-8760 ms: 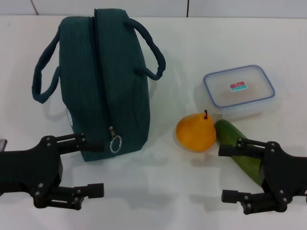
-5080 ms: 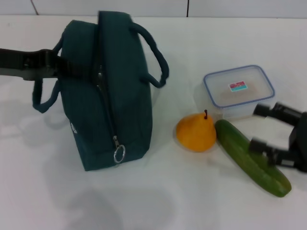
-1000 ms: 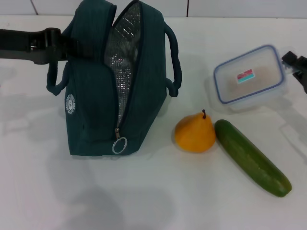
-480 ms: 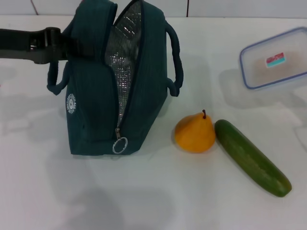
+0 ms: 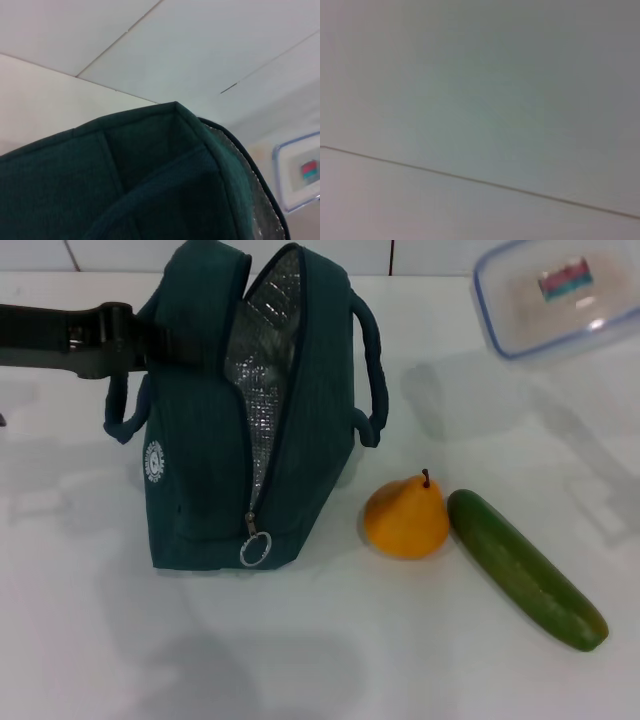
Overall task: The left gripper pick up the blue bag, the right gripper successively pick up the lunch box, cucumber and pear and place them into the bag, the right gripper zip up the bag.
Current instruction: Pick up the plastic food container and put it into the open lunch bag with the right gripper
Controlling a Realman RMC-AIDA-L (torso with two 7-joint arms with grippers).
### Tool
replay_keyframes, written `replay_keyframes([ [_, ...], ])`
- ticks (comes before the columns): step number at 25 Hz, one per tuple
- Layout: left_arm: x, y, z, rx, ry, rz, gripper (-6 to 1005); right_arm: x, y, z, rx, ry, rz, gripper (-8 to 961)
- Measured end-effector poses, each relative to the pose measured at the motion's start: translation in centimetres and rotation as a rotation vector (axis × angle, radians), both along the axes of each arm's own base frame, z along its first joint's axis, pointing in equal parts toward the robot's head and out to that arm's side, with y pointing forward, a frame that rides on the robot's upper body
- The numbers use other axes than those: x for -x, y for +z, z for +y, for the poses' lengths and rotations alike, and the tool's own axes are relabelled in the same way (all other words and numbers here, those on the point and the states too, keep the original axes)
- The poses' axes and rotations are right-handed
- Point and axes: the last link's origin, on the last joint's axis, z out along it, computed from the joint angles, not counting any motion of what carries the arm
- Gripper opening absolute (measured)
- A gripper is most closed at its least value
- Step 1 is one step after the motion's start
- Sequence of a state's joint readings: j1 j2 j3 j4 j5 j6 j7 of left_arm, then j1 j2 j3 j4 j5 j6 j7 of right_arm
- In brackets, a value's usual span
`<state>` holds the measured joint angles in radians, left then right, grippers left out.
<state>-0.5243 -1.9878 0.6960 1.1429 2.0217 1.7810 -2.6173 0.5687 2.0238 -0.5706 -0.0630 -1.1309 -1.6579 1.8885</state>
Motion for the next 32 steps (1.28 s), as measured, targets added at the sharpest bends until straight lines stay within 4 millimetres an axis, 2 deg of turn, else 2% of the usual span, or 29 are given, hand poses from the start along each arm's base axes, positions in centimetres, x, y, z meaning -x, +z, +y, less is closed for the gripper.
replay_keyframes([
  [7, -0.8, -0.9, 0.5, 0.038, -0.02, -0.008, 47, 5.1, -0.1, 2.8, 0.008, 0.143, 0.065, 114],
  [13, -1.8, -1.7, 0.9, 0.074, -0.052, 0.005, 47, 9.9, -1.1, 4.9, 0.05, 0.253, 0.06, 117],
  [17, -2.3, -2.1, 1.0, 0.083, -0.07, 0.002, 47, 12.0, -1.6, 5.6, 0.067, 0.3, 0.049, 119],
  [25, -2.7, -3.3, 1.3, 0.116, -0.086, -0.023, 47, 12.7, -2.5, 6.0, 0.099, 0.305, 0.008, 124],
  [32, -2.6, -3.4, 1.7, 0.089, -0.087, -0.028, 48, 11.8, -4.5, 5.7, 0.157, 0.258, -0.078, 127],
])
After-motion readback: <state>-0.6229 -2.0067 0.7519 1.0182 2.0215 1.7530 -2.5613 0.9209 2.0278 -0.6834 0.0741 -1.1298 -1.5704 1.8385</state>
